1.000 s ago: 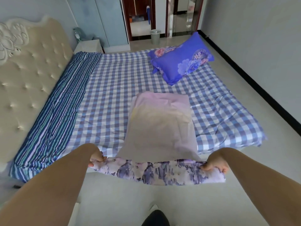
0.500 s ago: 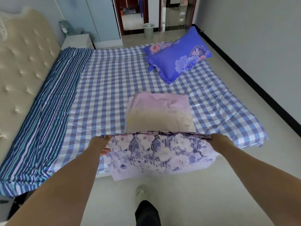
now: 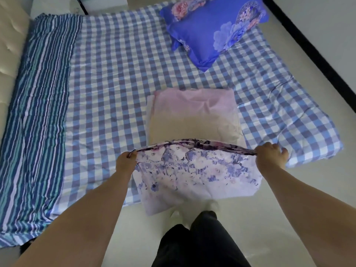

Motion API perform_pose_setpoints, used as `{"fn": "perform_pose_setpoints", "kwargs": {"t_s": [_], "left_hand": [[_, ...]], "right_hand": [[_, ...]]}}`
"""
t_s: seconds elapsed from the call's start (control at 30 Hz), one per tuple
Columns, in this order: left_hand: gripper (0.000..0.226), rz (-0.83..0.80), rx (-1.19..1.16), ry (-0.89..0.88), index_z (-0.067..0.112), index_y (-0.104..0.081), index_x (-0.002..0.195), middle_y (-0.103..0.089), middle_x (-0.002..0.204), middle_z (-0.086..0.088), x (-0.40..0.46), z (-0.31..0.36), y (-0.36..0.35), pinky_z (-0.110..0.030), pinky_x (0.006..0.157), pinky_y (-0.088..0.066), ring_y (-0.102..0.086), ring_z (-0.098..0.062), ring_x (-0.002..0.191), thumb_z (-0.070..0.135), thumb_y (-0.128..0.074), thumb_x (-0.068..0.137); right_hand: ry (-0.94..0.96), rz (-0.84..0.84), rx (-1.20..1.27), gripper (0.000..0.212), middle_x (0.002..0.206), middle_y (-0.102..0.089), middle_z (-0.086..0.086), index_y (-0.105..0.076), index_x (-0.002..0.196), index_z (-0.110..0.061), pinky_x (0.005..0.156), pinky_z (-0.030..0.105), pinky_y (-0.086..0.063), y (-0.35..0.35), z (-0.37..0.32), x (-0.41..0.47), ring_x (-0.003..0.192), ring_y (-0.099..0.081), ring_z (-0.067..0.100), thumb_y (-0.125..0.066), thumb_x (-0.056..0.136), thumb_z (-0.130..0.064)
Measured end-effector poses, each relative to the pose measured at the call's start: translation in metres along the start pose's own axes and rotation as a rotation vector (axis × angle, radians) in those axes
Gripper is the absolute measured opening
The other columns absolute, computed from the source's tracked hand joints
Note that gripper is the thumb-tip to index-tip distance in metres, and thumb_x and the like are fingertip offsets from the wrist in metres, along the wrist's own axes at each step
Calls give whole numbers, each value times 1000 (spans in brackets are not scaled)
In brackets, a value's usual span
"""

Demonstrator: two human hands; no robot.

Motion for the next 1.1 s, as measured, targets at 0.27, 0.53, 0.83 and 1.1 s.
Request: {"fn": "perform_pose_setpoints", "kwargs": {"t_s": [0.27,0.53,0.83,1.1], "left_hand": [[39,169,-6,226,-7,-56,113,-53,69,-16,63,23,-40,-30,55,-38,-46,-30,58,25,-38,101],[39,227,83,397,-2,-60,115,-63,100,-24,126,61,-90,-37,71,-43,-54,-32,79,26,-37,101],[42,50,324,461,-5,-48,123,-58,119,-27,215,61,-133,-45,87,-46,-56,-41,101,28,-34,103],[74,-165,428,75,14,-23,149,-33,151,-11,317,72,-182,-48,109,-33,-34,-34,136,45,-56,91]], "right_hand": [[262,83,-64,36,112,-59,-4,-59,114,-33,111,44,-21,-9,-27,101,117,-46,23,-49,87,-11],[371,-124,-142,35,111,-57,-3,-56,115,-28,106,44,-24,-15,-63,206,117,-46,21,-44,88,-9],[313,-280,-142,35,118,-51,5,-50,122,-19,101,41,-33,-43,-131,281,114,-49,23,-45,89,-12],[542,-117,327,42,132,-46,12,-45,133,-15,99,41,-41,-17,-291,356,118,-48,30,-53,92,-18]]}}
Point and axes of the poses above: each hand's wrist, its own x-axis towards the middle knuckle, its own y-axis out of the back of the hand, z = x × y, the point moved 3 cm from there along x, towards the middle knuckle
